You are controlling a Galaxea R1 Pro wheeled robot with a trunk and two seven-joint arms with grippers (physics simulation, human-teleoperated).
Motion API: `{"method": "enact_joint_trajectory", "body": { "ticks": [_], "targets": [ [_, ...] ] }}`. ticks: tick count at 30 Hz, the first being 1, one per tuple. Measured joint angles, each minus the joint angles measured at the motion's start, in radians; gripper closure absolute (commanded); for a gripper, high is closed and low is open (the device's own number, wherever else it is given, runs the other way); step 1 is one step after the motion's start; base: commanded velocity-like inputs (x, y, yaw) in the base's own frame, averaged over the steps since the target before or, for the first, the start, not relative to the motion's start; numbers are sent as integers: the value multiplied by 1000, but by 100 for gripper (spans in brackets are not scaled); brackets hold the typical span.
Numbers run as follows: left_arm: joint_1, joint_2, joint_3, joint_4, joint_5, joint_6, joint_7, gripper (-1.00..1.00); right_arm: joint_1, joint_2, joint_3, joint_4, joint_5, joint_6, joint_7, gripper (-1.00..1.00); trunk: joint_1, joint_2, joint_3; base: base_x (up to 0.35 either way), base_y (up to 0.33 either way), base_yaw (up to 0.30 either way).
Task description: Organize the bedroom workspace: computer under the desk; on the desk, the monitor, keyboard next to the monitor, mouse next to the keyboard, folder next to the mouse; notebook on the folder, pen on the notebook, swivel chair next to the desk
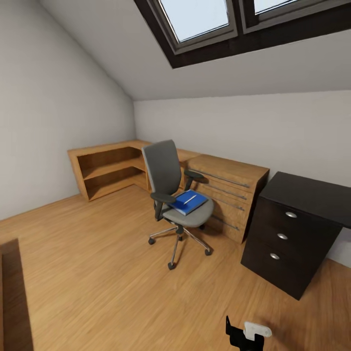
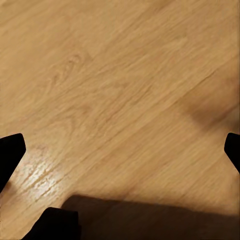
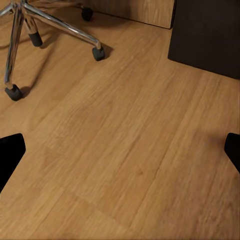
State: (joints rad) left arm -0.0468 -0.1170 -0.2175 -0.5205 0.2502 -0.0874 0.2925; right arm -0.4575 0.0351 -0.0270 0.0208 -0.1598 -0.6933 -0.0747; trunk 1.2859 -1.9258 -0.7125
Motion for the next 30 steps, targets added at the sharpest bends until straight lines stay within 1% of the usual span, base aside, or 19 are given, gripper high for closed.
{"method": "enact_joint_trajectory", "body": {
  "ticks": [2, 6, 20, 24, 30],
  "targets": [
    [0, 0, 0, 0, 0, -3, 0, -100, 0, 0, 0, 0, 0, 0, 0, -100, -8, 14, 6, 0, 0, -2],
    [0, 0, 0, 0, 0, -8, 0, -100, 0, 0, 0, 0, 0, -1, 1, -100, -8, 14, 6, 0, 0, -103],
    [0, -1, 2, 0, -1, -12, 1, -100, 0, 0, 0, 0, 1, -1, 1, -100, -8, 14, 5, -3, 2, -243],
    [0, -1, 2, 0, -1, -12, 1, -100, 0, 0, 0, 0, 1, -1, 2, -100, -8, 14, 2, -125, 84, -252],
    [0, -1, 3, 0, -2, -12, 1, -100, 0, 5, 1, 0, 2, 1, 2, -100, -7, 14, -4, -242, 153, -220]
  ]
}}
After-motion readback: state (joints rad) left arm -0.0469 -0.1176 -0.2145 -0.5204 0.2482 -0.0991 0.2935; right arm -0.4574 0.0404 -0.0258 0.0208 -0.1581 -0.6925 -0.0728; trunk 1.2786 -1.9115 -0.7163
